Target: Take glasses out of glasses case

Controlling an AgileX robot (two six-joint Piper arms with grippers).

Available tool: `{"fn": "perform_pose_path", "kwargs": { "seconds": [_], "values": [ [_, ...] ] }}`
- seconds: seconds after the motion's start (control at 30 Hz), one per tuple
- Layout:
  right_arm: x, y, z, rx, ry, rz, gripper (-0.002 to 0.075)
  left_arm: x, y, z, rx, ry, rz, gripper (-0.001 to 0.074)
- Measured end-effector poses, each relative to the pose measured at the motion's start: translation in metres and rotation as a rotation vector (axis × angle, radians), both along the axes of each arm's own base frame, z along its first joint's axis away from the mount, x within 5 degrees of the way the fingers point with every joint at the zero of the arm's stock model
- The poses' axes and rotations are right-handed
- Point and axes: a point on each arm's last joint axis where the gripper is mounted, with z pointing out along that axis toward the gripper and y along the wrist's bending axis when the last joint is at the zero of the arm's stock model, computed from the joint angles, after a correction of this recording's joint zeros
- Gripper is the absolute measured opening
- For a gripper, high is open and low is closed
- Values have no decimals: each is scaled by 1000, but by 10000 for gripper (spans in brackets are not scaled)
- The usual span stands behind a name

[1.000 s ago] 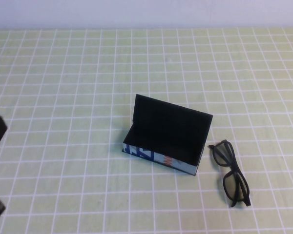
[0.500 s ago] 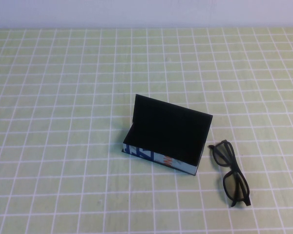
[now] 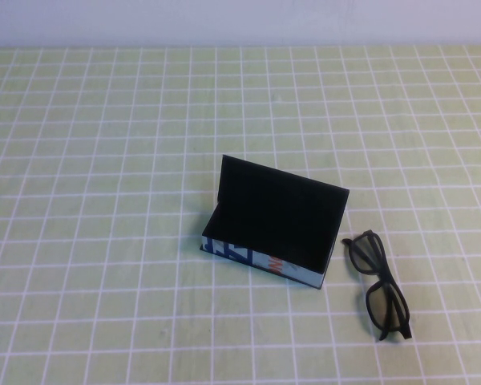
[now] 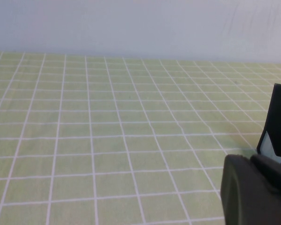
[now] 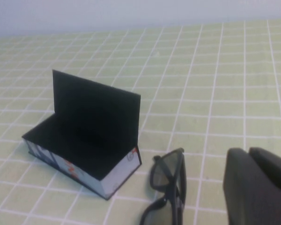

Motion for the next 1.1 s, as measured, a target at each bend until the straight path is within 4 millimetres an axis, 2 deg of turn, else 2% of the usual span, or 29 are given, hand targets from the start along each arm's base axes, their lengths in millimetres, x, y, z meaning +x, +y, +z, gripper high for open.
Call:
{"fn": "perform_pose_path", "kwargs": {
  "seconds": [0.17,0.27,0.5,0.67,0.87,1.1],
  "values": [
    [-3,-1,-14,-21,52,4,-16,0,0,0,-2,0,0,-4],
    [-4,-1,-16,-23,59,4,-16,0,0,0,-2,0,0,-4],
    [-19,-25,-24,-36,-37,-184,-16,0,0,0,-2,0,0,-4],
    [-33,-34,-34,-54,-87,-265,-17,0,0,0,-2,0,0,-4],
    [-46,-34,-48,-86,1,-265,-17,0,0,0,-2,0,0,-4],
    [-47,-33,-51,-84,44,-257,-18,0,0,0,-4,1,-4,-4]
  ]
}}
